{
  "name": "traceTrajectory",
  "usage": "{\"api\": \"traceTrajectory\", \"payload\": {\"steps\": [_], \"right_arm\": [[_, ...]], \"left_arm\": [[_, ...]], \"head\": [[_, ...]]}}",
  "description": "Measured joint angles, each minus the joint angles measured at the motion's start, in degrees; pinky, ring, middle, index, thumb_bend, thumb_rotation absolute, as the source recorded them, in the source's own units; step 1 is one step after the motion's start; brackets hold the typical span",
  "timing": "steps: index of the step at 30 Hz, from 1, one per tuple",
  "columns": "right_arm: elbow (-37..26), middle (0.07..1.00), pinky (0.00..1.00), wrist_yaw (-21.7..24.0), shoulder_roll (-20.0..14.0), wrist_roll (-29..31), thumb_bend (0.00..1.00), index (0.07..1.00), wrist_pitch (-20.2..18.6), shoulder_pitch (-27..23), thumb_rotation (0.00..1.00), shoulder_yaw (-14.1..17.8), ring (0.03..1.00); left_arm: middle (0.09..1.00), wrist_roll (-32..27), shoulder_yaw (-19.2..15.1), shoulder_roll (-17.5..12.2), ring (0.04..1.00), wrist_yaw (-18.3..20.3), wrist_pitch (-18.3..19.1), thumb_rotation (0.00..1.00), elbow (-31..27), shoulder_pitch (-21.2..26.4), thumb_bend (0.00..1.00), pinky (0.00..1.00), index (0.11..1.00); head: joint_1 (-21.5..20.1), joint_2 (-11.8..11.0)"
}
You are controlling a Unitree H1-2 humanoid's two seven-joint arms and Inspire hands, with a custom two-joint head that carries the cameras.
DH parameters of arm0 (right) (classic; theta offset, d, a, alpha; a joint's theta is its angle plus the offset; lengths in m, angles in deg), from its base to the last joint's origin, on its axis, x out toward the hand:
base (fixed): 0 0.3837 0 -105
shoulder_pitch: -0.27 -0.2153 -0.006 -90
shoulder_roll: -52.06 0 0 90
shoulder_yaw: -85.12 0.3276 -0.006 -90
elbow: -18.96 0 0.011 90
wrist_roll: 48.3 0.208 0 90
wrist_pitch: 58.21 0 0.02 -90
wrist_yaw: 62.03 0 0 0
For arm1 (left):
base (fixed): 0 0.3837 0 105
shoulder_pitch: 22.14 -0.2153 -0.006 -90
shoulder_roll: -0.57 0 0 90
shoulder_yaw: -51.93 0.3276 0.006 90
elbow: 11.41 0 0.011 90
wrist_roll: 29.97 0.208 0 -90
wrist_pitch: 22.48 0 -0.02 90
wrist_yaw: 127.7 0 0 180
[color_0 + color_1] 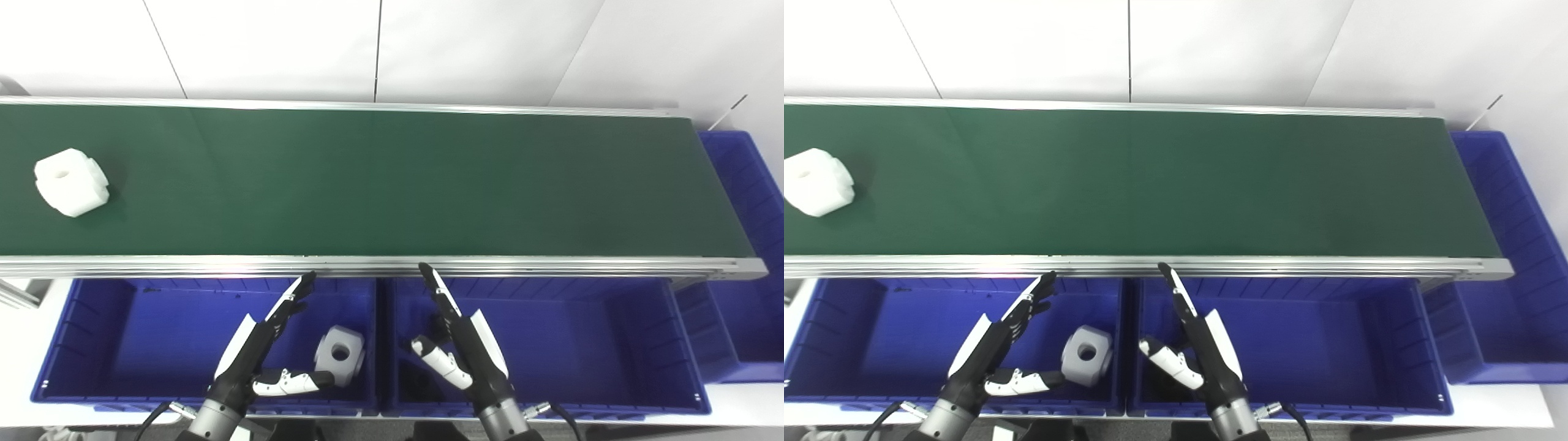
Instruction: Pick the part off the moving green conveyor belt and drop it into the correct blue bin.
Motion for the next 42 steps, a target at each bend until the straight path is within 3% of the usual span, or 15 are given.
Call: {"api": "traceTrajectory", "payload": {"steps": [7,10,16,25,30,42], "right_arm": [[2.9,1.000,1.00,0.0,1.0,2.3,0.81,1.000,5.1,-1.3,0.85,0.7,1.000],[4.4,1.000,1.00,-0.1,1.7,2.0,0.85,1.000,5.5,-1.7,0.82,0.6,1.000],[5.6,1.000,1.00,-0.4,1.8,1.5,0.81,1.000,5.8,-1.4,0.78,1.6,1.000],[6.2,1.000,1.00,-1.2,-0.3,-0.1,0.81,1.000,6.3,-1.6,0.76,3.1,1.000],[6.8,1.000,1.00,-1.2,-0.5,-0.8,0.85,1.000,6.3,-1.4,0.77,3.1,1.000],[6.5,1.000,1.00,-1.3,-0.4,-1.8,0.83,1.000,6.3,-0.4,0.69,4.3,1.000]], "left_arm": [[0.994,-3.0,-2.3,2.6,0.974,3.6,0.0,0.51,2.4,1.8,0.85,0.94,0.982],[1.000,-2.9,-2.9,3.3,0.982,4.2,0.0,0.52,3.0,2.3,0.86,0.94,0.985],[0.995,-2.7,-4.1,3.6,0.979,4.0,0.0,0.50,3.7,1.9,0.87,0.94,0.977],[0.980,-2.2,-3.4,3.8,0.964,3.7,-0.1,0.50,4.0,2.2,0.87,0.92,0.968],[0.974,-0.2,-1.1,3.5,0.954,-0.1,-0.5,0.52,4.8,3.1,0.87,0.91,0.963],[0.942,4.9,11.1,-2.0,0.912,-14.7,-1.0,0.47,6.7,6.6,0.86,0.86,0.920]], "head": [[-0.7,-1.1],[-1.6,-1.8],[-2.2,-2.8],[-1.9,-5.1],[-1.6,-6.1],[-0.4,-7.0]]}}
